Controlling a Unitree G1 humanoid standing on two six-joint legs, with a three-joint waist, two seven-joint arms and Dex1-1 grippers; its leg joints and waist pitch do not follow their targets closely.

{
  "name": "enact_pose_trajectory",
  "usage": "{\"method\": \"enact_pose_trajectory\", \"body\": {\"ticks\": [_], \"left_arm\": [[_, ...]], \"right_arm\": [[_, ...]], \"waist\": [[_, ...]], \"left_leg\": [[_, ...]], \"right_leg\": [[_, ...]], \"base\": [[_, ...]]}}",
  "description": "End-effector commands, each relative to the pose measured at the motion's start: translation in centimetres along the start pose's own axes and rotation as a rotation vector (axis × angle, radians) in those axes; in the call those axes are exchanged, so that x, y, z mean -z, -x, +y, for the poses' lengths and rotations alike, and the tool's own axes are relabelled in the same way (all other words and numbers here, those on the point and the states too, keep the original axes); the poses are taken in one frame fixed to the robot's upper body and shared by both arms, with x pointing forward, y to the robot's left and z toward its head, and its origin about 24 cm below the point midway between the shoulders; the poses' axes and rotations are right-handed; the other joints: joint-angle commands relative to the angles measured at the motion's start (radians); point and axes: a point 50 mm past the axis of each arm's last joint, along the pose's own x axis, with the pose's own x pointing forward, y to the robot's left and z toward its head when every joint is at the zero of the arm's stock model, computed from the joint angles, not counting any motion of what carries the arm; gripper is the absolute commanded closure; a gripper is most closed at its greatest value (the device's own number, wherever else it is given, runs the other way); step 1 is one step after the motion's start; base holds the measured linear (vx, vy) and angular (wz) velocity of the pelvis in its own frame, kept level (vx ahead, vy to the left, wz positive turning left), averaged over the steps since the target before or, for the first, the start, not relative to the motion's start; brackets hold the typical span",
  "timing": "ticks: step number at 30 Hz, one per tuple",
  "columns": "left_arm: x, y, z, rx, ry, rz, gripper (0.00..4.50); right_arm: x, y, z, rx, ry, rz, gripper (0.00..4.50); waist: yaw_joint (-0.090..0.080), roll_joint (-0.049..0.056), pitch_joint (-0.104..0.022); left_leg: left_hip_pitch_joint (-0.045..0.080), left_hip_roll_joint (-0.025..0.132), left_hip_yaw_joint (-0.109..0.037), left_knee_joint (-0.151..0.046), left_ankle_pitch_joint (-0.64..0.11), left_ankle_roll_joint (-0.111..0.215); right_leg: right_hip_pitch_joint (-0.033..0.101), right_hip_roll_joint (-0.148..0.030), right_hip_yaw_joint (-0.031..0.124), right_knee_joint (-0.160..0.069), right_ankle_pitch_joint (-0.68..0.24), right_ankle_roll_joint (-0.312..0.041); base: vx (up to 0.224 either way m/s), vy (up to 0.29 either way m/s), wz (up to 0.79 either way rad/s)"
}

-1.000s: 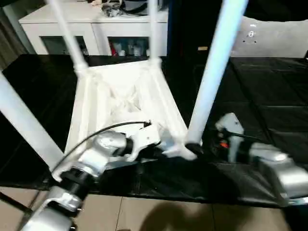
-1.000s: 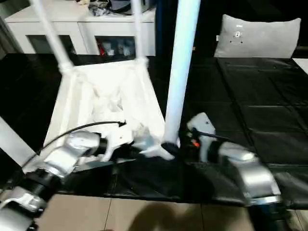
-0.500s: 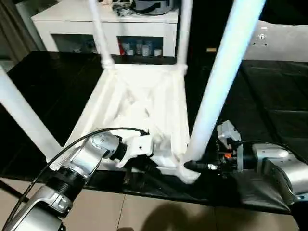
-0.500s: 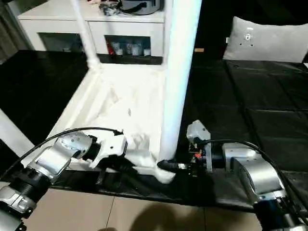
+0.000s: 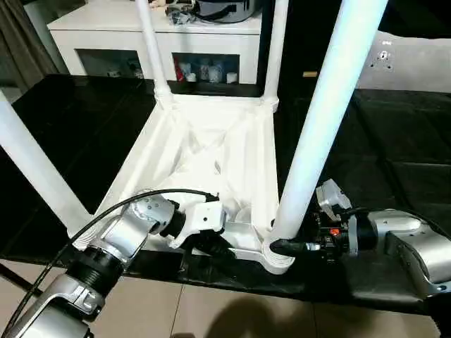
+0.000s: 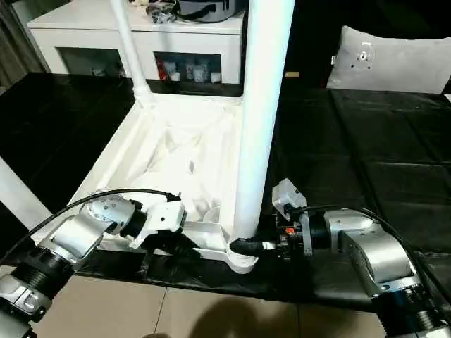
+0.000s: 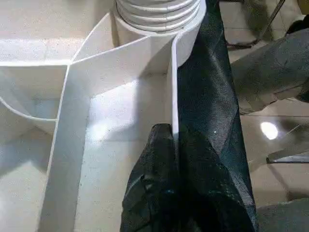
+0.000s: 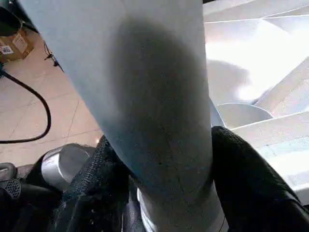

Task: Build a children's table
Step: Rotate leg to tighten

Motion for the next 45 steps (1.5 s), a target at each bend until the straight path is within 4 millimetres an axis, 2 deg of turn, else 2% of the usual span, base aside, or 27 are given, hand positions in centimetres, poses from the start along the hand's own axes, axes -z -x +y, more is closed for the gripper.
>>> {"method": "enact_pose_trajectory", "body": {"ticks": [1, 3, 4, 5, 7, 8, 9, 10, 11, 13, 14, 16, 18, 21, 24, 27, 30, 33, 35, 38, 40, 42, 44, 45], "left_arm": [[0.2, -0.8, -0.3, 0.005, 0.041, 0.0, 4.5], [-0.2, -0.9, -0.1, -0.041, 0.079, -0.037, 4.5], [-0.3, -0.9, 0.0, -0.057, 0.091, -0.047, 4.5], [-0.4, -1.0, 0.2, -0.077, 0.108, -0.055, 4.5], [-0.8, -1.3, 0.6, -0.133, 0.151, -0.08, 4.5], [-0.9, -1.3, 0.6, -0.135, 0.152, -0.081, 4.5], [-1.3, -1.6, 1.4, -0.221, 0.187, -0.097, 4.5], [-1.5, -1.8, 1.7, -0.258, 0.199, -0.101, 4.5], [-1.7, -1.9, 2.0, -0.292, 0.208, -0.105, 4.5], [-2.3, -2.1, 2.7, -0.371, 0.232, -0.121, 4.5], [-2.9, -2.5, 3.3, -0.445, 0.255, -0.144, 4.5], [-3.3, -2.9, 3.7, -0.491, 0.268, -0.156, 4.5], [-3.9, -3.4, 3.6, -0.48, 0.262, -0.169, 4.5], [-4.0, -3.6, 3.5, -0.466, 0.245, -0.162, 4.5], [-3.8, -3.4, 3.5, -0.466, 0.229, -0.148, 4.5], [-3.4, -3.1, 3.5, -0.46, 0.212, -0.126, 4.5], [-3.1, -2.9, 3.4, -0.433, 0.184, -0.108, 4.5], [-2.7, -2.6, 3.1, -0.386, 0.14, -0.085, 4.5], [-2.1, -2.2, 2.7, -0.334, 0.09, -0.055, 4.5], [-1.6, -1.8, 2.3, -0.28, 0.061, -0.026, 4.5], [-1.3, -1.5, 2.1, -0.251, 0.047, -0.011, 4.5], [-0.8, -1.0, 1.5, -0.175, 0.02, 0.014, 4.5], [-0.7, -0.9, 1.4, -0.16, 0.015, 0.016, 4.5], [-0.6, -0.7, 1.1, -0.125, 0.004, 0.02, 4.5]], "right_arm": [[-0.4, -0.6, 0.6, -0.021, -0.027, -0.071, 2.36], [-0.3, -1.3, 0.3, 0.08, -0.026, -0.08, 2.36], [-0.3, -1.6, 0.1, 0.12, -0.023, -0.082, 2.36], [-0.3, -1.9, -0.2, 0.169, -0.026, -0.085, 2.36], [-0.2, -2.8, -1.3, 0.323, -0.075, -0.092, 2.37], [-0.2, -2.8, -1.3, 0.327, -0.077, -0.091, 2.38], [-0.1, -3.5, -2.4, 0.494, -0.123, -0.078, 2.39], [0.0, -3.7, -2.8, 0.561, -0.14, -0.071, 2.39], [0.1, -3.9, -3.2, 0.631, -0.163, -0.061, 2.39], [0.2, -4.0, -3.8, 0.744, -0.199, -0.055, 2.39], [0.1, -4.2, -3.9, 0.795, -0.185, -0.061, 2.39], [-0.1, -4.5, -3.9, 0.803, -0.161, -0.088, 2.39], [-0.3, -4.7, -3.8, 0.814, -0.165, -0.125, 1.92], [-0.5, -4.8, -3.6, 0.811, -0.177, -0.153, 1.8], [-0.7, -4.8, -3.3, 0.785, -0.16, -0.165, 1.37], [-0.8, -4.2, -3.1, 0.74, -0.114, -0.155, 1.12], [-0.8, -3.7, -3.0, 0.703, -0.069, -0.137, 1.12], [-0.7, -3.0, -3.0, 0.658, -0.034, -0.123, 1.12], [-0.5, -2.1, -2.9, 0.606, 0.002, -0.097, 0.76], [-0.3, -1.2, -2.7, 0.54, 0.034, -0.055, 0.62], [-0.3, -0.8, -2.5, 0.497, 0.053, -0.033, 0.62], [-0.3, -0.1, -1.8, 0.374, 0.079, 0.006, 0.62], [-0.3, 0.0, -1.7, 0.357, 0.083, 0.011, 0.62], [-0.4, 0.2, -1.6, 0.319, 0.091, 0.023, 0.9]], "waist": [[-0.002, -0.016, -0.057], [-0.008, -0.017, -0.056], [-0.009, -0.014, -0.055], [-0.017, -0.015, -0.051], [-0.025, -0.018, -0.048], [-0.035, -0.015, -0.045], [-0.045, -0.011, -0.044], [-0.052, -0.014, -0.044], [-0.075, -0.016, -0.043], [-0.086, -0.015, -0.043], [-0.088, -0.016, -0.045], [-0.086, -0.017, -0.048], [-0.078, -0.018, -0.053], [-0.075, -0.015, -0.056], [-0.07, -0.012, -0.058], [-0.067, -0.014, -0.054], [-0.064, -0.014, -0.054], [-0.063, -0.015, -0.054], [-0.061, -0.015, -0.056], [-0.053, -0.014, -0.056], [-0.047, -0.014, -0.057], [-0.038, -0.015, -0.055], [-0.031, -0.017, -0.056], [-0.027, -0.018, -0.057]], "left_leg": [[-0.004, 0.057, -0.009, -0.065, -0.099, 0.069], [-0.006, 0.056, -0.01, -0.069, -0.104, 0.058], [-0.004, 0.053, -0.01, -0.069, -0.113, 0.055], [-0.004, 0.05, -0.011, -0.073, -0.133, 0.043], [-0.003, 0.047, -0.01, -0.073, -0.145, 0.035], [-0.004, 0.043, -0.012, -0.076, -0.161, 0.025], [-0.01, 0.04, -0.017, -0.08, -0.173, 0.013], [-0.008, 0.039, -0.015, -0.08, -0.179, 0.006], [-0.002, 0.031, -0.017, -0.077, -0.206, -0.004], [-0.005, 0.028, -0.016, -0.076, -0.2, -0.001], [-0.001, 0.028, -0.014, -0.073, -0.194, 0.003], [0.002, 0.03, -0.011, -0.071, -0.172, 0.019], [-0.004, 0.034, -0.01, -0.072, -0.135, 0.041], [-0.008, 0.036, -0.01, -0.071, -0.099, 0.054], [-0.011, 0.041, -0.011, -0.07, -0.064, 0.064], [-0.01, 0.042, -0.01, -0.072, -0.093, 0.062], [-0.01, 0.042, -0.011, -0.072, -0.111, 0.062], [-0.01, 0.043, -0.011, -0.072, -0.108, 0.065], [-0.01, 0.043, -0.012, -0.07, -0.105, 0.072], [-0.008, 0.048, -0.011, -0.069, -0.094, 0.079], [-0.008, 0.049, -0.01, -0.068, -0.087, 0.079], [-0.008, 0.053, -0.01, -0.067, -0.089, 0.084], [-0.006, 0.054, -0.009, -0.066, -0.089, 0.086], [-0.007, 0.053, -0.01, -0.066, -0.089, 0.086]], "right_leg": [[0.054, -0.089, 0.05, -0.063, -0.321, -0.143], [0.054, -0.089, 0.049, -0.063, -0.323, -0.145], [0.053, -0.088, 0.047, -0.067, -0.341, -0.141], [0.054, -0.091, 0.046, -0.075, -0.414, -0.115], [0.053, -0.088, 0.045, -0.081, -0.455, -0.099], [0.051, -0.088, 0.041, -0.087, -0.496, -0.088], [0.058, -0.088, 0.036, -0.089, -0.531, -0.065], [0.055, -0.085, 0.036, -0.093, -0.54, -0.056], [0.053, -0.084, 0.029, -0.102, -0.586, -0.038], [0.052, -0.084, 0.031, -0.105, -0.589, -0.03], [0.048, -0.083, 0.031, -0.108, -0.583, -0.028], [0.046, -0.081, 0.035, -0.108, -0.544, -0.035], [0.05, -0.081, 0.041, -0.096, -0.462, -0.053], [0.054, -0.08, 0.043, -0.084, -0.376, -0.081], [0.058, -0.081, 0.045, -0.07, -0.28, -0.12], [0.06, -0.084, 0.045, -0.076, -0.322, -0.114], [0.059, -0.085, 0.044, -0.081, -0.365, -0.096], [0.059, -0.086, 0.045, -0.079, -0.359, -0.094], [0.057, -0.084, 0.044, -0.078, -0.343, -0.1], [0.057, -0.085, 0.045, -0.072, -0.305, -0.118], [0.056, -0.086, 0.046, -0.068, -0.292, -0.13], [0.058, -0.088, 0.048, -0.066, -0.281, -0.139], [0.056, -0.088, 0.048, -0.065, -0.282, -0.142], [0.059, -0.09, 0.046, -0.062, -0.282, -0.145]], "base": [[0.0, 0.0, 0.0], [0.0, 0.0, 0.0], [0.0, 0.0, 0.0], [0.0, 0.0, 0.0], [0.0, 0.0, 0.0], [0.0, 0.0, 0.0], [0.0, 0.0, 0.0], [0.0, 0.0, 0.0], [0.0, 0.0, 0.0], [0.0, 0.0, 0.0], [0.0, 0.0, 0.0], [0.0, 0.0, 0.0], [0.0, 0.0, 0.0], [0.0, 0.0, 0.0], [0.0, 0.0, 0.0], [0.0, 0.0, 0.0], [0.0, 0.0, 0.0], [0.0, 0.0, 0.0], [0.0, 0.0, 0.0], [0.0, 0.0, 0.0], [0.0, 0.0, 0.0], [0.0, 0.0, 0.0], [0.0, 0.0, 0.0], [0.0, 0.0, 0.0]]}}
